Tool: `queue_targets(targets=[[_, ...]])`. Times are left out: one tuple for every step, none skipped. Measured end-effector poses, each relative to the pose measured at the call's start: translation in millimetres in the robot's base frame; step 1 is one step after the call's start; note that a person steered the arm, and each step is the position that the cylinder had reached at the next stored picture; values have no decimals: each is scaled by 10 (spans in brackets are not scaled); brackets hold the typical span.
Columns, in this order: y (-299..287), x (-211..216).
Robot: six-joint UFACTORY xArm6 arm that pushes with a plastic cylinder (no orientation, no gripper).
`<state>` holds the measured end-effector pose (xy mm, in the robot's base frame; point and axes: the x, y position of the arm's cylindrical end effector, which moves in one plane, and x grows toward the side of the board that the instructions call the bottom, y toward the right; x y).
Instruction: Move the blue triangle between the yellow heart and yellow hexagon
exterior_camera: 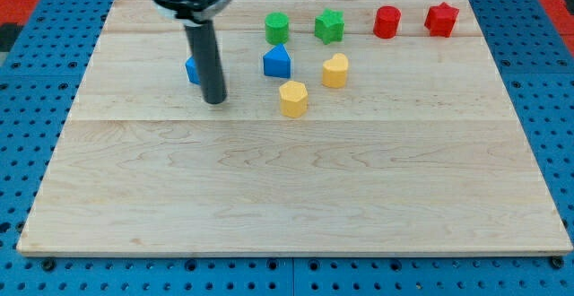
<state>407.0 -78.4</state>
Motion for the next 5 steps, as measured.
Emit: queue_targets(targets=[[280,-31],[397,-41],[397,-41],[334,-41],[284,-41]])
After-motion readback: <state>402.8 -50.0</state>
